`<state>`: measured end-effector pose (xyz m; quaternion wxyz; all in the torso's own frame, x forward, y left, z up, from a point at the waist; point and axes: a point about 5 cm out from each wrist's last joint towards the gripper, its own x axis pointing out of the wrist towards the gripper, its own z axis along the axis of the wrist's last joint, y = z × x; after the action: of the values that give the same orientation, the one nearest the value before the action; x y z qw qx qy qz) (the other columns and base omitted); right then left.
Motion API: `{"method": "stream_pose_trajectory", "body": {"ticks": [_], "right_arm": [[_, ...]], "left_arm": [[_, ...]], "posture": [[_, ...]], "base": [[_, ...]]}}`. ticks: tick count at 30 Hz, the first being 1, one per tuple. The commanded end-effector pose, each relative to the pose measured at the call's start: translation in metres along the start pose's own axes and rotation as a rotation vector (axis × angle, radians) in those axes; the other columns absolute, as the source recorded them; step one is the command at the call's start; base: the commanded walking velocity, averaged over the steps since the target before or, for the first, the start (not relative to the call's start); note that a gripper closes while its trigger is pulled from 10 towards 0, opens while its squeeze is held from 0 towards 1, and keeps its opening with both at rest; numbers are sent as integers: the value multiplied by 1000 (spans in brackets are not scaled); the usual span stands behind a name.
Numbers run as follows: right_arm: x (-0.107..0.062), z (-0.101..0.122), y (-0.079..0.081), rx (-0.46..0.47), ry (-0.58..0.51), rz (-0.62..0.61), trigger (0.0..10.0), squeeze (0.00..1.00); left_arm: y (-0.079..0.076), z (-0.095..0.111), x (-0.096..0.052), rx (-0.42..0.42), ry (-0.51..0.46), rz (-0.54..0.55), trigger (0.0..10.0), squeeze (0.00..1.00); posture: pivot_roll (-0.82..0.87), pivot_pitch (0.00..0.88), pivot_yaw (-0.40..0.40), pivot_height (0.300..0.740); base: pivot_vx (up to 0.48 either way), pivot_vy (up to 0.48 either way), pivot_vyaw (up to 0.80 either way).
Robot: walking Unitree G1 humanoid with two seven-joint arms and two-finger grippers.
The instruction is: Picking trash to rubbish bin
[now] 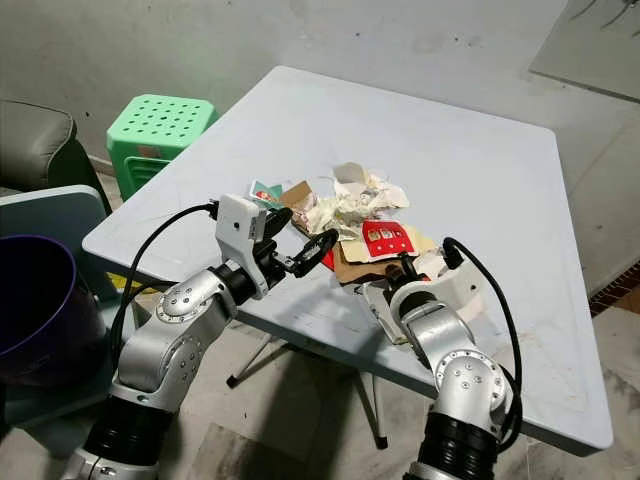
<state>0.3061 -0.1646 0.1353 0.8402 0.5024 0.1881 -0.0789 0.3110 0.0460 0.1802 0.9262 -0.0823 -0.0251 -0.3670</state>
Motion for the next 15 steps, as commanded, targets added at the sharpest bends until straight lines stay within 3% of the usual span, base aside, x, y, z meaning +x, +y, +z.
{"method": "stream_pose_trajectory", "body": {"ticks": [1, 7, 8, 9, 10, 11, 15], "right_arm": [[-6, 3, -2, -11, -9, -2, 0, 0], [-12, 8, -1, -63, -33, 51, 0, 0], [-15, 10, 2, -95, -49, 116, 4275, 0], [-17, 10, 5, -110, -57, 159, 6039, 0], [-18, 10, 6, -117, -61, 186, 6039, 0], [-20, 9, 8, -159, -49, 254, 10000, 0], [-24, 10, 13, -153, -53, 367, 10000, 0]], "left_arm": [[-6, 4, 4, 7, -15, -24, 10000, 0], [-6, 5, 6, 9, -16, -30, 10000, 0], [-6, 5, 6, 9, -16, -31, 10000, 0], [-6, 5, 6, 9, -16, -31, 10000, 0], [-6, 5, 6, 9, -17, -32, 10000, 0], [-6, 5, 7, 9, -16, -32, 10000, 0], [-5, 5, 7, 9, -16, -35, 10000, 0]], "posture": [[-94, 108, -101, 740], [-95, 106, -98, 740], [-97, 104, -96, 740], [-97, 106, -94, 740], [-97, 106, -94, 740], [-99, 105, -91, 740], [-100, 108, -88, 740]], "base": [[0, 0, 0], [0, 0, 0], [0, 0, 0], [0, 0, 0], [0, 0, 0], [0, 0, 0], [0, 0, 0]]}}
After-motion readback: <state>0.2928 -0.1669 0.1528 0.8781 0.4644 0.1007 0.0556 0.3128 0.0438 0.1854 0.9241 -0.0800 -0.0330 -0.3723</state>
